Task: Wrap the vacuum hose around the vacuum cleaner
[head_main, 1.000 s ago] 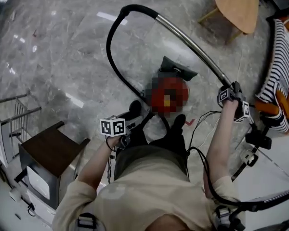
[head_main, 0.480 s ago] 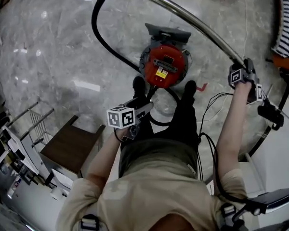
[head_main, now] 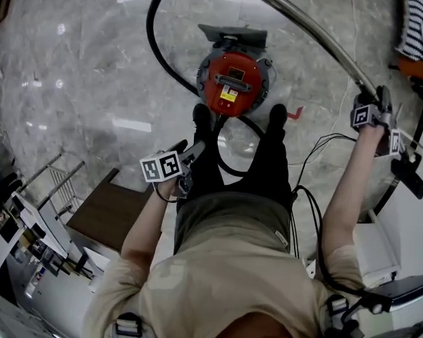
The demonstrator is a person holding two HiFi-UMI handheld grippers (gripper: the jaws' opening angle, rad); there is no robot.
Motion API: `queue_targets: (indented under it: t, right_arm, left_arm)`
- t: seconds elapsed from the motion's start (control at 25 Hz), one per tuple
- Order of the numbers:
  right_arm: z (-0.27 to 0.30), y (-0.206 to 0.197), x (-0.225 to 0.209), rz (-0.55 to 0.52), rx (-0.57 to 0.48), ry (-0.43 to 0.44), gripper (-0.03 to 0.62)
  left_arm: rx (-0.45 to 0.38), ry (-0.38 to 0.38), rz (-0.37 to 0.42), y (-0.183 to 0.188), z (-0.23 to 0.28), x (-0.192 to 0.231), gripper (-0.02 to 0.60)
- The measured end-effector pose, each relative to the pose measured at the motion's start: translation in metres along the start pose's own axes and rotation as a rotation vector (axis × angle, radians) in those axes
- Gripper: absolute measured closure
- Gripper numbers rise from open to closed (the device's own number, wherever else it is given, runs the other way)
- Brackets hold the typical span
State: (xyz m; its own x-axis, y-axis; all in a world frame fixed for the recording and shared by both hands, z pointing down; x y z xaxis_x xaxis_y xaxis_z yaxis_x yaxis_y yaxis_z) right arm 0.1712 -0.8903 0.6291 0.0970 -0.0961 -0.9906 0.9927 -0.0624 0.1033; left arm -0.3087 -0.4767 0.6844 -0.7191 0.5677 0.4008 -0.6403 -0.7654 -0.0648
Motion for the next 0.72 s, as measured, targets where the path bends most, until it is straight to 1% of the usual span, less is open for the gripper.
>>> queue_targets:
  t: [0.12, 0.2, 0.28, 0.4, 0.44, 0.48, 0.52, 0.6, 0.68, 0.72]
  right_arm:
    - [-0.002, 0.014, 0.012, -0.025, 0.010, 0.026, 0.536]
    - [-0.001, 0.028, 0.012, -0.022, 0.009, 0.023, 0.536]
    - [0.002, 0.040, 0.006, -0.002, 0.006, 0.004, 0.536]
    - [0.010, 0.055, -0.007, 0.035, 0.008, -0.038, 0.536]
    - [0.012, 0.060, -0.011, 0.044, 0.009, -0.049, 0.536]
    - [0.013, 0.064, -0.013, 0.049, 0.007, -0.054, 0.536]
    - [0.012, 0.067, -0.013, 0.049, 0.002, -0.053, 0.536]
    - [0.002, 0.070, -0.010, 0.038, -0.019, -0.050, 0.536]
    - [-0.015, 0.068, -0.005, 0.016, -0.043, -0.051, 0.536]
    - [-0.025, 0.065, -0.003, 0.005, -0.053, -0.050, 0.536]
  left_arm:
    - [-0.008, 0.001, 0.071, -0.006, 0.002, -0.018, 0.221]
    - [-0.036, 0.016, 0.106, -0.011, -0.001, -0.029, 0.221]
    - [-0.076, 0.039, 0.091, -0.018, -0.008, -0.037, 0.221]
    - [-0.120, 0.061, 0.015, -0.037, -0.018, -0.051, 0.221]
    - [-0.122, 0.059, 0.007, -0.045, -0.018, -0.058, 0.221]
    - [-0.117, 0.055, 0.021, -0.054, -0.017, -0.064, 0.221]
    - [-0.104, 0.049, 0.057, -0.061, -0.015, -0.070, 0.221]
    - [-0.072, 0.040, 0.171, -0.072, -0.012, -0.077, 0.221]
    - [-0.047, 0.026, 0.271, -0.082, -0.012, -0.072, 0.221]
    - [-0.042, 0.017, 0.304, -0.085, -0.013, -0.066, 0.221]
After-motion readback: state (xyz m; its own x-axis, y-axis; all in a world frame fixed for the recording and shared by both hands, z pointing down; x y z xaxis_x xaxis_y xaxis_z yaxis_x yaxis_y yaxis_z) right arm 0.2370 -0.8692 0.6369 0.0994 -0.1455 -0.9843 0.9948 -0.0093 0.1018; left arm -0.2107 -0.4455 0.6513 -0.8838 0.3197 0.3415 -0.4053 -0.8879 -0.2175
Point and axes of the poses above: the fingertips, and each gripper's own axes: z forward along the fingers, x to its left, y out of its top, the point moved 6 cm from there along -z, backward along the fingers, and after that the axes turned 12 degrees about y, right-handed, at the moved point
